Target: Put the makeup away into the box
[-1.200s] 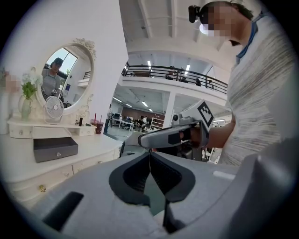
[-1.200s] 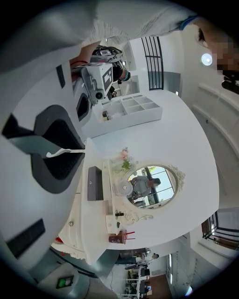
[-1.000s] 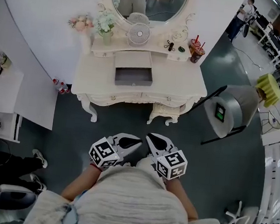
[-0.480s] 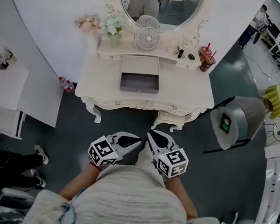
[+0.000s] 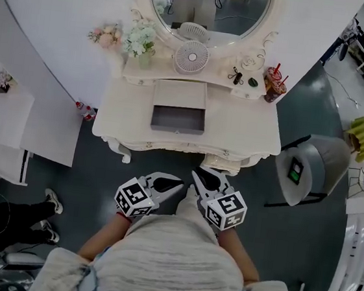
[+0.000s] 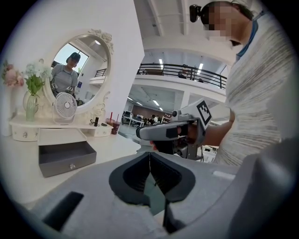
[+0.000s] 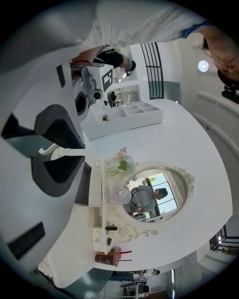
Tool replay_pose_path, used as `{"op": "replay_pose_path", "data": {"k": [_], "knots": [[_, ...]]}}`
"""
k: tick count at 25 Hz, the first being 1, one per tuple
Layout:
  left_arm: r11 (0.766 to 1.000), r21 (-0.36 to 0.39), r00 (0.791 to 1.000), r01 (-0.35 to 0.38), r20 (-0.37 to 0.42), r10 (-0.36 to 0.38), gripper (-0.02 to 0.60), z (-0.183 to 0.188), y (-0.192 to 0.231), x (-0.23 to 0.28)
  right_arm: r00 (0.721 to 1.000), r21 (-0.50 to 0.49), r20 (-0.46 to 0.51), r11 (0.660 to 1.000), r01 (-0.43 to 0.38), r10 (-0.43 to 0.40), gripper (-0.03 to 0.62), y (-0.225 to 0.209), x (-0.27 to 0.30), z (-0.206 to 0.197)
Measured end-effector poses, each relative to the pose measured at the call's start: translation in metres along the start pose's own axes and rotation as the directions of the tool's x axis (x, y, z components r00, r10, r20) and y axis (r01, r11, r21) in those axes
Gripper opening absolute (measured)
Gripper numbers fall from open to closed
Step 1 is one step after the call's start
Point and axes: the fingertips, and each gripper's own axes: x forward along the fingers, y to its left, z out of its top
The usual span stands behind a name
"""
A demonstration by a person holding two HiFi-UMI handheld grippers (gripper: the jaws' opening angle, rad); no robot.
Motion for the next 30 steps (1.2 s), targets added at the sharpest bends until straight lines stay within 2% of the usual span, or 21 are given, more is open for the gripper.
{"op": "replay_pose_path", "data": {"k": [6,20,24,30], "knots": [[1.000,-0.006,1.000,-0.003,0.001,0.003,0.014,0.024,0.030,0.032,1.000,0.003,-0.010,1.000,-0.027,0.027,0.011,-0.039,0.015,0.019],[0.999,-0.031,1.000,-0.028,-0.011,0.027,0.014,0.052,0.084,0.116,0.996,0.007,-0.034,0.997,-0.077,0.078,0.012,-0.137,0.032,0.040],[0.998,-0.028,0.999,-0.049,0.003,0.049,0.014,0.058,0.097,0.135,0.994,-0.002,-0.026,0.994,-0.108,0.108,0.054,-0.159,0.036,0.047],[0.997,-0.036,0.998,-0.066,0.013,0.067,0.014,0.060,0.106,0.152,0.991,0.011,-0.027,0.992,-0.130,0.130,0.057,-0.178,0.047,0.051]]}}
